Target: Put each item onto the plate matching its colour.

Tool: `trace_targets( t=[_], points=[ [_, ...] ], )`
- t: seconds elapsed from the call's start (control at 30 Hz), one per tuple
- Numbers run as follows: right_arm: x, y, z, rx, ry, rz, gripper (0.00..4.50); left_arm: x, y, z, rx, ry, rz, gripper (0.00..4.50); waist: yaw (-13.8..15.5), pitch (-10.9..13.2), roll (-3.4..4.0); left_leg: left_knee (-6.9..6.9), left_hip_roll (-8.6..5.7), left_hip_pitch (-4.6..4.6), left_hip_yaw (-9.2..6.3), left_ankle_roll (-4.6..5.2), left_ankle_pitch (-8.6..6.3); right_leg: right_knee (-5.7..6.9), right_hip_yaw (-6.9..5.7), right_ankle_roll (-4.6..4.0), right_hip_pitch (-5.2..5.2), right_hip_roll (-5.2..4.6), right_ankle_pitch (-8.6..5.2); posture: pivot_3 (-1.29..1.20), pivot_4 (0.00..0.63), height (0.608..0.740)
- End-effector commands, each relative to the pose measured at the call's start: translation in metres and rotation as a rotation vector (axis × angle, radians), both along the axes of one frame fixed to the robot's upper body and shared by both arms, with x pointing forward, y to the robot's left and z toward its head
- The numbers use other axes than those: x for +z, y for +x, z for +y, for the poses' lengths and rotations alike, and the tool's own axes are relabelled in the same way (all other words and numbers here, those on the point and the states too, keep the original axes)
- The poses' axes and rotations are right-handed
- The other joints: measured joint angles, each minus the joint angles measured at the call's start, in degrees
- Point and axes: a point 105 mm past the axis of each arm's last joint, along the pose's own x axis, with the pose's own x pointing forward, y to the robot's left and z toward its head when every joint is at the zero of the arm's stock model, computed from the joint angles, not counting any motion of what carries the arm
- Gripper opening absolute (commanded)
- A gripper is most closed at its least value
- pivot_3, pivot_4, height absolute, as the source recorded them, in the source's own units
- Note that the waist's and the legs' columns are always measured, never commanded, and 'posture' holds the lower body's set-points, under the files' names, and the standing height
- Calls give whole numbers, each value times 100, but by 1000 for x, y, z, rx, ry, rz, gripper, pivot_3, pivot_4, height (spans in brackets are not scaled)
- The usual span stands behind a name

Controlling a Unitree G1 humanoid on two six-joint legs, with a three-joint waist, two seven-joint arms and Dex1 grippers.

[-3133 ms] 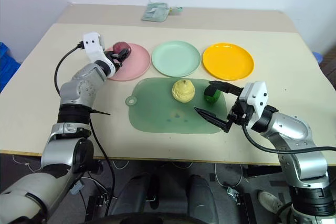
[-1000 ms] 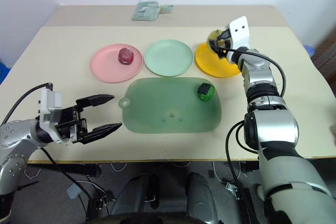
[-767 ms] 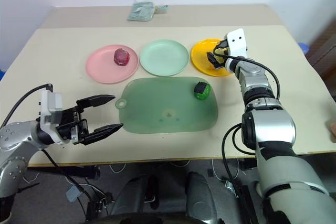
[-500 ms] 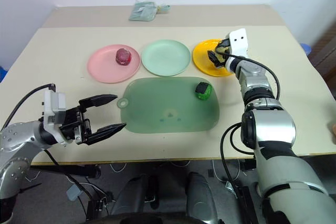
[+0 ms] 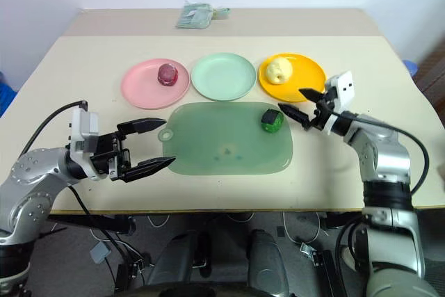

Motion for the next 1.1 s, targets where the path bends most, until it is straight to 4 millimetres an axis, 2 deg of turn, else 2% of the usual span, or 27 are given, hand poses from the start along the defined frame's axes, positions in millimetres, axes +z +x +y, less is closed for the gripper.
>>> trace_targets(
  t=[0.03,0.27,0.5,0.6,0.67,0.7,0.8,0.93,1.1],
  points=[
    [13,-7,6,7,11,-41,4467,5,1,-3,-33,10,-28,4500,2,0,0,0,0,0,-1,0,0,1,0,-1,-1,1,0,0,150,740],
    [-12,-6,32,83,21,26,4467,6,3,-7,-52,11,-34,4500,10,-1,-1,-1,0,-2,1,2,0,2,-1,1,-5,2,0,0,150,740],
    [-38,-2,44,132,-5,98,4467,7,0,-6,-44,13,-37,4500,20,-1,-2,1,-3,-3,2,3,0,2,-1,1,-3,2,0,0,150,740],
    [-41,0,45,134,-12,99,3660,6,-2,-5,-31,14,-34,4500,12,-1,-2,0,-2,-2,1,3,0,4,-1,2,-4,2,0,0,150,740],
    [-41,1,46,136,-16,96,2683,6,-3,-4,-23,13,-33,4500,10,-1,-2,0,-2,-2,1,3,0,4,-1,2,-4,2,0,0,150,740],
    [-40,3,47,135,-24,83,2337,6,-3,-4,-16,11,-32,4500,12,-1,-2,0,-2,-2,1,3,0,4,-1,2,-4,2,0,0,150,740],
    [-21,13,59,132,23,1,2337,5,-4,-3,-1,4,-31,4500,8,-1,-2,0,-2,-2,1,2,0,4,-1,2,-4,3,0,0,150,740],
    [13,36,86,123,117,-124,2337,4,-4,-1,14,-3,-27,4500,-32,0,-1,-1,1,-2,1,-1,2,8,-1,3,-8,7,0,0,150,740],
    [21,79,121,31,89,-180,2337,2,-6,-1,24,0,-25,4500,-27,0,-1,-2,1,-2,1,-5,4,14,-1,7,-10,10,2,0,150,740]
  ],
)
